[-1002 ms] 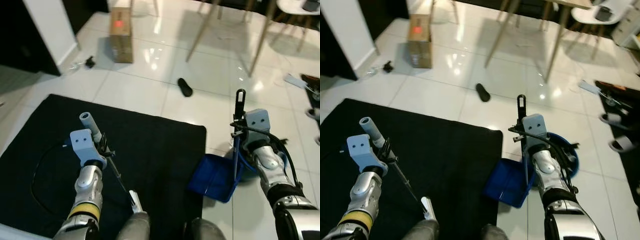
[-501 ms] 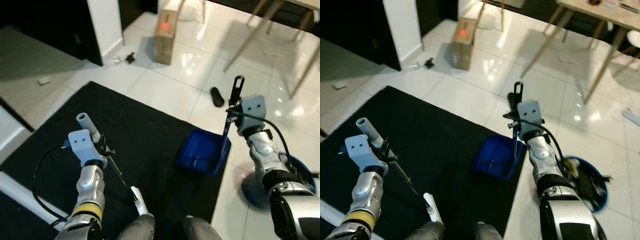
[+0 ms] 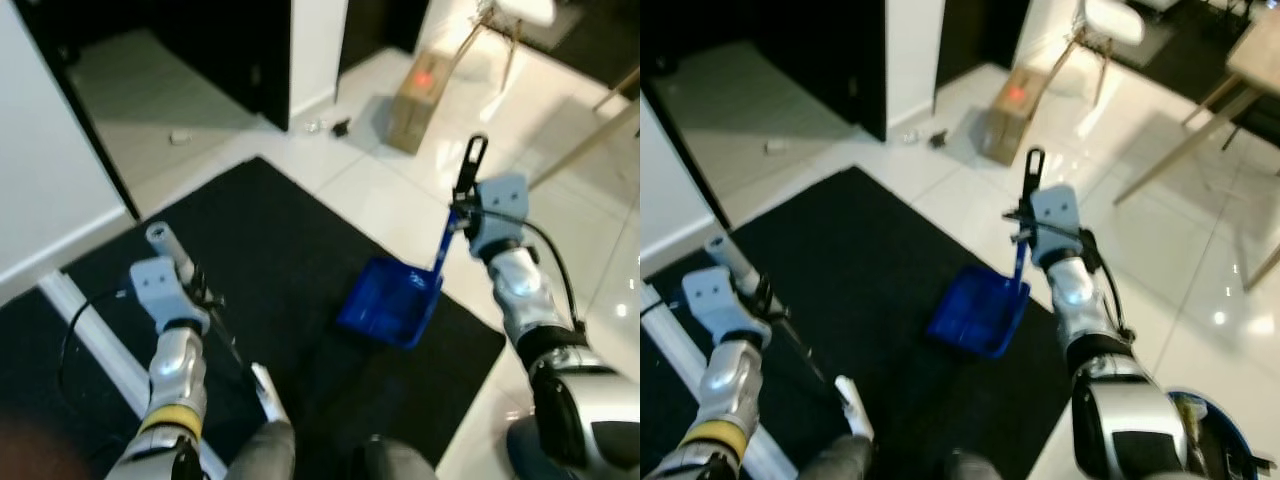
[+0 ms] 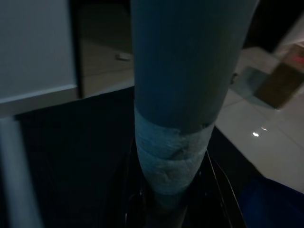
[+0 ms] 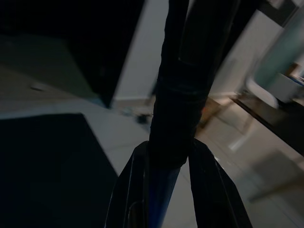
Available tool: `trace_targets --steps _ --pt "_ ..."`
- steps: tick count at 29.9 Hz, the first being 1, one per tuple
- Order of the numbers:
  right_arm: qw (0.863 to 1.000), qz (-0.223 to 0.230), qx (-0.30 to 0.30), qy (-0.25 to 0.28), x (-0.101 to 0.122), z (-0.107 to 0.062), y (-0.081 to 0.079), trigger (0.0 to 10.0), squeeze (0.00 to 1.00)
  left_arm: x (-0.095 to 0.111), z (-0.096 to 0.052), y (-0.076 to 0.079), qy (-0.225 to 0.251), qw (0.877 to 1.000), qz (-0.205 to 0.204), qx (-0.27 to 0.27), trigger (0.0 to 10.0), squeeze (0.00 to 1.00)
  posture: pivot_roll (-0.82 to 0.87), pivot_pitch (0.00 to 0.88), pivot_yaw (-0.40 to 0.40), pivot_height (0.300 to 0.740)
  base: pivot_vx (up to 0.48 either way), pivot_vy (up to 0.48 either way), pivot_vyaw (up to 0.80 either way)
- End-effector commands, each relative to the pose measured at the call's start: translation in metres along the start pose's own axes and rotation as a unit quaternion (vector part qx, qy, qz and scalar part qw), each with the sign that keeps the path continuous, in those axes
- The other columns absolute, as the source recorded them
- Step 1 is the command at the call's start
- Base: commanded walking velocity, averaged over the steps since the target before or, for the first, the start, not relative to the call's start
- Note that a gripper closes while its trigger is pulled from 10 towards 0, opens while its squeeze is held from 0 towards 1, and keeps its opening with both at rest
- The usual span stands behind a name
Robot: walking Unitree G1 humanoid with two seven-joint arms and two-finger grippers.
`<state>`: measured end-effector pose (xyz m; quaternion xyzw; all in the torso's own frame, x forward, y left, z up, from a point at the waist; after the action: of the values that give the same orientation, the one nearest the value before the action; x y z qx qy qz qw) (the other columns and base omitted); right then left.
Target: Sweep floor
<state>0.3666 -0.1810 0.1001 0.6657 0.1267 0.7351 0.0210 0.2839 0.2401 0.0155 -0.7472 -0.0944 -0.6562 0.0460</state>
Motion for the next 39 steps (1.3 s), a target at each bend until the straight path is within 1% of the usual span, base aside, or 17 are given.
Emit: trace_targets --steps 1,6,14,16,17,18,20,23,27,32,33,34,36,37,38,39 --pt "1.0 0.001 -0.009 -0.001 -0.001 -0.002 0.006 10.0 0.0 0.001 -0.002 0.0 0.007 1.0 0.017 -0.003 10.0 0.0 0.2 0.0 -0.156 0.74 0.0 0.0 0.8" --pt "1.0 0.012 -0.018 -0.008 -0.004 -0.003 0.008 10.0 0.0 0.008 0.002 0.001 0.02 0.999 0.028 -0.006 10.0 0.0 0.2 0.0 -0.155 0.74 0.0 0.0 0.8" --pt "0.999 0.023 -0.023 -0.008 -0.003 -0.002 0.009 10.0 0.0 0.009 0.006 0.003 0.015 0.999 0.03 -0.009 10.0 0.0 0.2 0.0 -0.149 0.74 0.0 0.0 0.8" --pt "0.999 0.028 -0.024 -0.006 -0.002 -0.001 0.008 10.0 0.0 0.008 0.007 0.004 0.005 1.0 0.025 -0.01 10.0 0.0 0.2 0.0 -0.147 0.74 0.0 0.0 0.8" --pt "0.999 0.032 -0.024 -0.006 -0.002 0.0 0.008 10.0 0.0 0.004 0.008 0.007 -0.008 1.0 0.02 -0.016 10.0 0.0 0.19 0.0 -0.146 0.74 0.0 0.0 0.8" --pt "0.999 0.032 -0.024 -0.006 -0.002 0.0 0.008 10.0 0.0 0.004 0.008 0.007 -0.008 1.0 0.02 -0.016 10.0 0.0 0.19 0.0 -0.146 0.74 0.0 0.0 0.8" --pt "0.999 0.047 -0.028 -0.005 -0.001 0.002 0.007 10.0 0.0 0.001 0.008 0.012 -0.023 0.999 0.025 -0.031 10.0 0.0 0.19 0.0 -0.143 0.74 0.0 0.0 0.8" --pt "0.998 0.051 -0.029 -0.004 0.0 0.002 0.006 10.0 0.0 0.0 0.008 0.014 -0.026 0.999 0.029 -0.035 10.0 0.0 0.19 0.0 -0.143 0.74 0.0 0.0 0.8" --pt "0.998 0.058 -0.024 0.0 0.003 0.006 0.003 10.0 0.0 0.0 0.01 0.014 -0.032 0.998 0.044 -0.029 10.0 0.0 0.19 0.0 -0.139 0.74 0.0 0.0 0.8" --pt "0.998 0.064 -0.024 0.002 0.005 0.008 0.001 10.0 0.0 -0.001 0.011 0.014 -0.039 0.998 0.048 -0.032 10.0 0.0 0.19 0.0 -0.135 0.74 0.0 0.0 0.8" --pt "0.997 0.071 -0.02 0.005 0.007 0.009 -0.003 10.0 0.0 -0.004 0.012 0.018 -0.053 0.997 0.039 -0.043 10.0 0.0 0.19 0.0 -0.129 0.74 0.0 0.0 0.8" --pt "0.997 0.071 -0.02 0.005 0.007 0.009 -0.003 10.0 0.0 -0.004 0.012 0.018 -0.053 0.997 0.039 -0.043 10.0 0.0 0.19 0.0 -0.129 0.74 0.0 0.0 0.8" --pt "0.997 0.074 -0.016 0.007 0.008 0.011 -0.006 10.0 0.0 -0.009 0.011 0.023 -0.07 0.996 0.032 -0.052 10.0 0.0 0.19 0.0 -0.127 0.74 0.0 0.0 0.8" --pt "0.997 0.074 -0.016 0.007 0.008 0.011 -0.006 10.0 0.0 -0.009 0.011 0.023 -0.07 0.996 0.032 -0.052 10.0 0.0 0.19 0.0 -0.127 0.74 0.0 0.0 0.8" --pt "0.997 0.08 -0.012 0.009 0.008 0.011 -0.01 10.0 0.0 -0.011 0.01 0.028 -0.074 0.994 0.039 -0.067 10.0 0.0 0.18 0.0 -0.118 0.74 0.0 0.0 0.8" --pt "0.997 0.08 -0.012 0.009 0.008 0.011 -0.01 10.0 0.0 -0.011 0.01 0.028 -0.074 0.994 0.039 -0.067 10.0 0.0 0.18 0.0 -0.118 0.74 0.0 0.0 0.8"
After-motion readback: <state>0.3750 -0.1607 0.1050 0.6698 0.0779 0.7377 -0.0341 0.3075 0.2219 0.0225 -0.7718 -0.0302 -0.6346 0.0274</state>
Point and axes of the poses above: a point about 5 cm out from each wrist's last joint towards the gripper, its own z axis pointing out of the wrist towards the gripper, its own x axis along the axis of the wrist's last joint, y = z × x, the point moved 2 cm from there along z, pointing out of the wrist towards the gripper, and after that the axes turned 2 degrees about z, right-handed, at the moved point
